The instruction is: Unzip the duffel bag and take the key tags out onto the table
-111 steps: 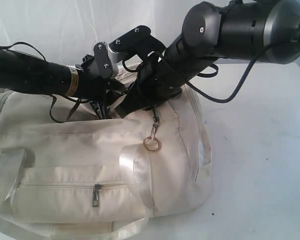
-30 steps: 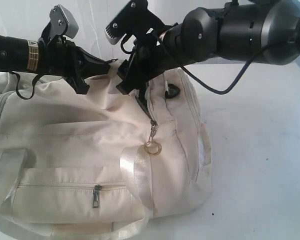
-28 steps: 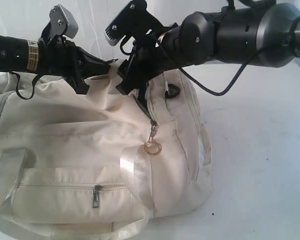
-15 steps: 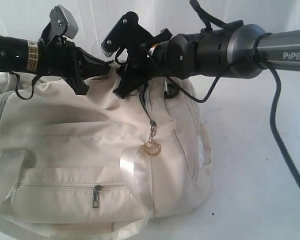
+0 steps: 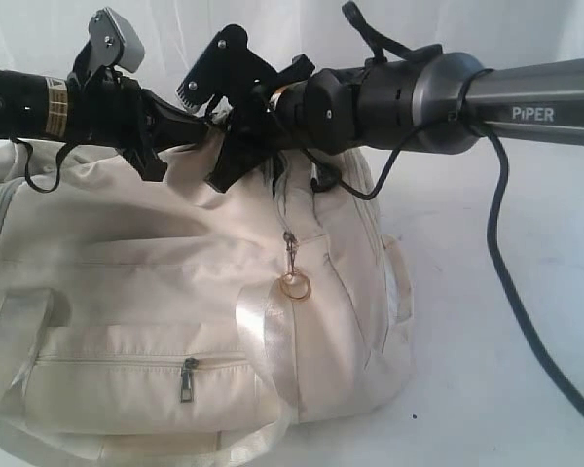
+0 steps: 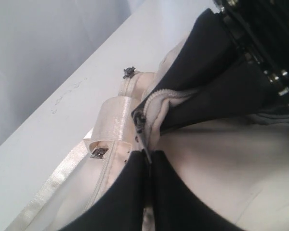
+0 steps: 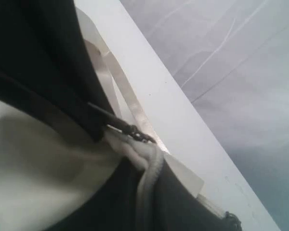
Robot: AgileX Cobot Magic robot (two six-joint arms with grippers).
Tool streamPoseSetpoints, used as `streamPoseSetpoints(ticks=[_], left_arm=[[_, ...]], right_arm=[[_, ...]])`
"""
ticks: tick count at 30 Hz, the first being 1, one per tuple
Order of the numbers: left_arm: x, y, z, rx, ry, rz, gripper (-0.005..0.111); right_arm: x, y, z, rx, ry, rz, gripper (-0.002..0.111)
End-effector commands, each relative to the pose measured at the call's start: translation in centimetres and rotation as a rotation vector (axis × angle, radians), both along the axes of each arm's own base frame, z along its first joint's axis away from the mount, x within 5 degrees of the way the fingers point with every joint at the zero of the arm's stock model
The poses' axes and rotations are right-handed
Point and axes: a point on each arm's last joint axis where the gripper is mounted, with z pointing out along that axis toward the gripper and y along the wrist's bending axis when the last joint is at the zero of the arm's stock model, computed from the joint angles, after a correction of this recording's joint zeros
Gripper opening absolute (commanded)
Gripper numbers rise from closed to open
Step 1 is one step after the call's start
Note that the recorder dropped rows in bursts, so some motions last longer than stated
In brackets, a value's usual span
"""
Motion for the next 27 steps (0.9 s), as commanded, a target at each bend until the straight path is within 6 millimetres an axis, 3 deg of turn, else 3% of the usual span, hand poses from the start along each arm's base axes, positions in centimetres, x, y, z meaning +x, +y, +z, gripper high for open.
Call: streamPoseSetpoints(ticks=[1,4,11,13,18,27], left_arm=[[-0.7,-0.4,0.7,-0.018,-0.006,-0.055,0.000],[-0.7,-0.4,0.7,-0.015,-0.012,-0.058,0.004],[-0.5,-0.2,0.7,0.004,-0.037,-0.045,0.033],[-0.4,0.2,0.6,0.006,-0.037,-0.033,0.037],[0.0,1.3,0.8,0.006,-0.040,-0.004,0.037],[0.3,1.6,0.6,0.038,-0.067,0.030,0.037]], right_arm=[[-0.2,0.6,0.3,0.009,-0.017,0.012,0.000],[-0.2,0.5,0.2,0.008,-0.015,0.011,0.000],[-0.2,0.5,0.2,0.004,-0.011,0.012,0.000],[-0.2,0.5,0.1,0.000,-0.005,0.013,0.000],[-0.2,0.5,0.1,-0.002,-0.004,0.014,0.000],[-0.5,0.3,0.1,-0.027,0.026,0.022,0.000]])
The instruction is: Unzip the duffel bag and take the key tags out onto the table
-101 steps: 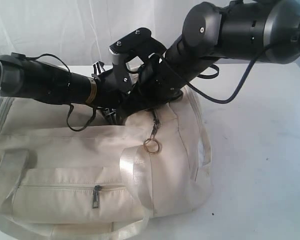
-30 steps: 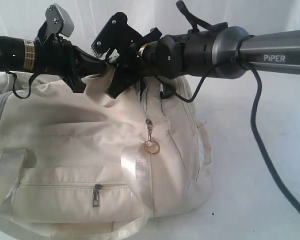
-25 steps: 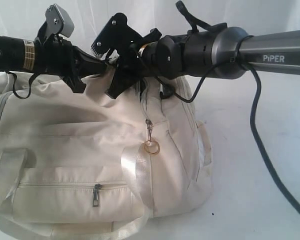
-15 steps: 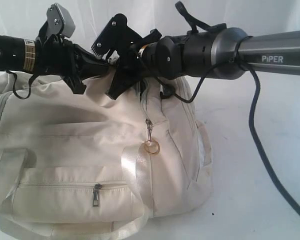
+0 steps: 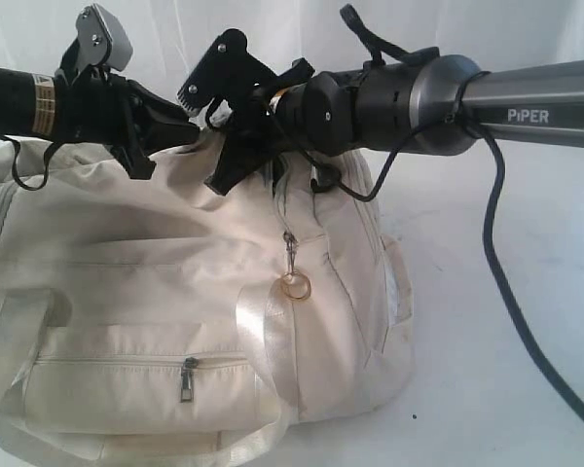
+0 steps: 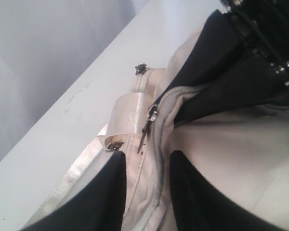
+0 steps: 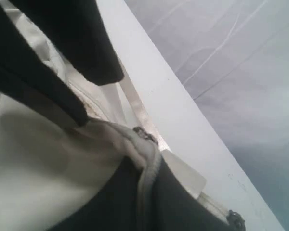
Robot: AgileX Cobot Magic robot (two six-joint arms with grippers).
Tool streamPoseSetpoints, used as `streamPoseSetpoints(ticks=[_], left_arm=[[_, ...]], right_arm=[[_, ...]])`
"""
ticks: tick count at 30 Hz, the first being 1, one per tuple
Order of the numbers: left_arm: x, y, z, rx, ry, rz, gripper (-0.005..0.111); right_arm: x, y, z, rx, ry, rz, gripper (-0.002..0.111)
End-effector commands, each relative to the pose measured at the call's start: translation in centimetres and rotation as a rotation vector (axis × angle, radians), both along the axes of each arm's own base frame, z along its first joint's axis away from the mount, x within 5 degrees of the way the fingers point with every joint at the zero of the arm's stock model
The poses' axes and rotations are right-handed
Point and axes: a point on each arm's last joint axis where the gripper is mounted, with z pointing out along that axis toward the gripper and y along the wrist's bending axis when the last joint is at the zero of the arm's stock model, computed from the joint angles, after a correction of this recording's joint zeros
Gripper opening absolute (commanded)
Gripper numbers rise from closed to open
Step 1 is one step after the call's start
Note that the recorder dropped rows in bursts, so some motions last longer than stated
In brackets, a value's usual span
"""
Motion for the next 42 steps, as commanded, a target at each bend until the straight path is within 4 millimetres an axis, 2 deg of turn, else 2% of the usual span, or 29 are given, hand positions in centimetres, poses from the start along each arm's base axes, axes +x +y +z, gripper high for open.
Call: streamPoseSetpoints(ticks=[1,7,14,27,42], left_arm=[[0.0,0.2,0.5,0.019,-0.038,0.015,0.037],[0.3,-0.2,0.3,0.050,-0.047,0.055,0.037],[-0.3,-3.7,-1.3,0.108,-0.088,-0.050,0.037],[-0.4,-3.9,-1.8,0.097,-0.068,-0.073,0.037],[-1.1,-4.3,-1.5,0.045,-0.034,-0.140,0.037]], right_arm=[[-0.7,0.2,0.3,-0.036,0.038,0.025,0.000],[-1.1,0.0,0.3,-0.092,0.050,0.057,0.000],[-1.2,0.0,0.2,-0.107,0.056,0.064,0.000],[-1.1,0.0,0.7,-0.118,-0.005,0.087,0.000],[-1.1,-0.3,4.1,-0.071,-0.202,0.100,0.000]])
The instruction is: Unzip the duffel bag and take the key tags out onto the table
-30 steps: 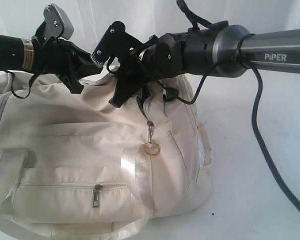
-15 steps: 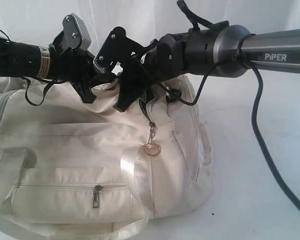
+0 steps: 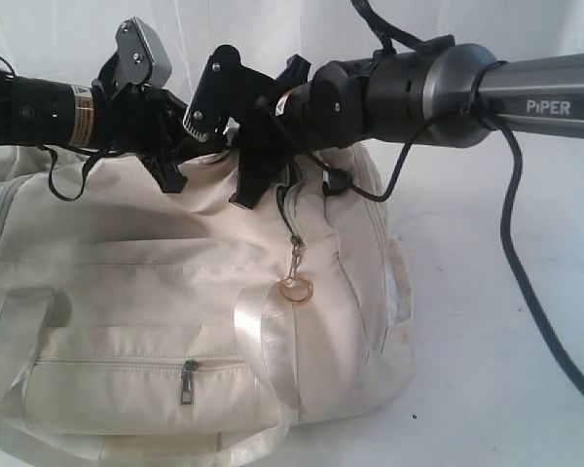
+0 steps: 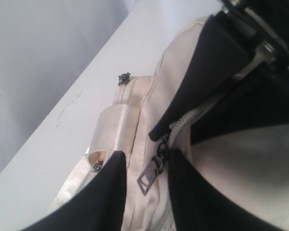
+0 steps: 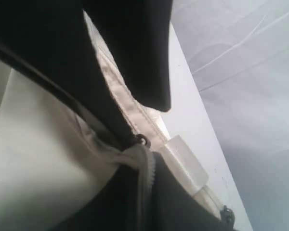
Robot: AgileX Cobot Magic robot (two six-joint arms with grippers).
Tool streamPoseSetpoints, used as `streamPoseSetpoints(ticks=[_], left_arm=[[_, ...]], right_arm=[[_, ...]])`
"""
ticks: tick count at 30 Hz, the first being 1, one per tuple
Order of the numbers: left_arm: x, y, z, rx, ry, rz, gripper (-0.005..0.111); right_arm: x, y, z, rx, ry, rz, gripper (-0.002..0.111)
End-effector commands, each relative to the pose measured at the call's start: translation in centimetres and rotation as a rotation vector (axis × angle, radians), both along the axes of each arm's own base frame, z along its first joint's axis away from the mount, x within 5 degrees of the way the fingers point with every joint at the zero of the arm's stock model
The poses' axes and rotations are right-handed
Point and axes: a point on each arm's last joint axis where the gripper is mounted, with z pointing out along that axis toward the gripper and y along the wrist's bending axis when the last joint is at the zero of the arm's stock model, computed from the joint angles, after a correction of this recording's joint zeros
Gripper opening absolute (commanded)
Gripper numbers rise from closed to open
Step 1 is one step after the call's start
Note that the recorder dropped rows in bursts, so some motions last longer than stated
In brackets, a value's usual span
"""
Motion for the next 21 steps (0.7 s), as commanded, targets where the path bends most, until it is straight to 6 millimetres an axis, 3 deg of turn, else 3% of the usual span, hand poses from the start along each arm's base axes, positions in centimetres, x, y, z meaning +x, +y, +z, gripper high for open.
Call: streamPoseSetpoints(ticks=[1,6,21], left_arm=[[-0.9,-1.0,-0.3,0.001,0.022,-0.096,0.037],[-1.3,-1.2,-0.2,-0.038,0.072,-0.119,0.037],[-2.2,-1.3,-1.0,-0.068,0.147,-0.156,0.034]], right_arm=[[-0.6,0.3,3.8,0.121,-0.122,0.001,0.000],[-1.6,0.7,4.9,0.116,-0.168,0.038,0.000],[-1.9,0.8,5.2,0.087,-0.196,0.067,0.000]])
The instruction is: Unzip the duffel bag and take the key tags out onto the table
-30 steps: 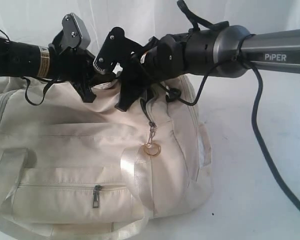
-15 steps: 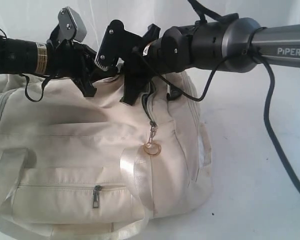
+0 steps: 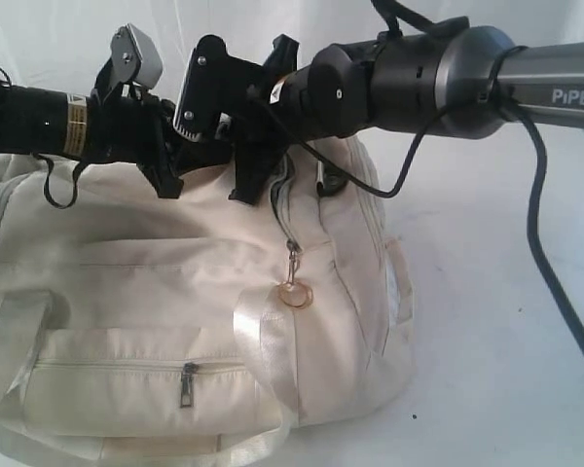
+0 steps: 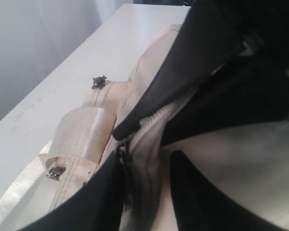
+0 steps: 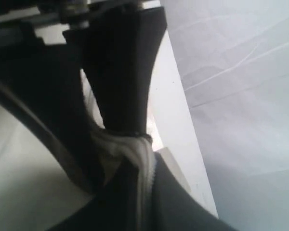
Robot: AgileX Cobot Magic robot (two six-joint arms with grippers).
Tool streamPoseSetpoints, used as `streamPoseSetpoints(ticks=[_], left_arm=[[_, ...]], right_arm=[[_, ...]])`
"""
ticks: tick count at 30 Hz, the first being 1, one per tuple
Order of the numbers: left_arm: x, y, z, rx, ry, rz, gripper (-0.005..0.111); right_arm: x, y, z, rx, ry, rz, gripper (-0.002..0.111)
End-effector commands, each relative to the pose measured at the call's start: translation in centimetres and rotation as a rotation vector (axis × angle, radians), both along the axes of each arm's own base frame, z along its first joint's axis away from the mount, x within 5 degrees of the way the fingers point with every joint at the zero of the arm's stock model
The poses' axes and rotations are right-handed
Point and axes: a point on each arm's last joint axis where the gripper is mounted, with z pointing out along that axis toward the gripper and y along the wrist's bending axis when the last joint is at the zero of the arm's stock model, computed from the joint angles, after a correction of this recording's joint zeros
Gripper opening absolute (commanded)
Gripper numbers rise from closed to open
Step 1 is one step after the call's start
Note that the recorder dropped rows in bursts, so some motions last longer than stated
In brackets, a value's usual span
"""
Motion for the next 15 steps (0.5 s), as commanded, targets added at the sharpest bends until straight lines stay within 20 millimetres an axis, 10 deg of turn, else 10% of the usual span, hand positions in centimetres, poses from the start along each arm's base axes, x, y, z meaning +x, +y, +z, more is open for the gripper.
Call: streamPoseSetpoints(ticks=[1,15], left_arm=[[-1.0,-0.8,-0.7,0.021,0.019,-0.082,0.032],[-0.5,0.0,-0.7,0.027,0.020,-0.043,0.020]], right_arm=[[-0.6,0.6,3.3,0.141,-0.105,-0.004,0.000],[0.8,-1.0,2.9,0.101,-0.068,-0.045,0.000]])
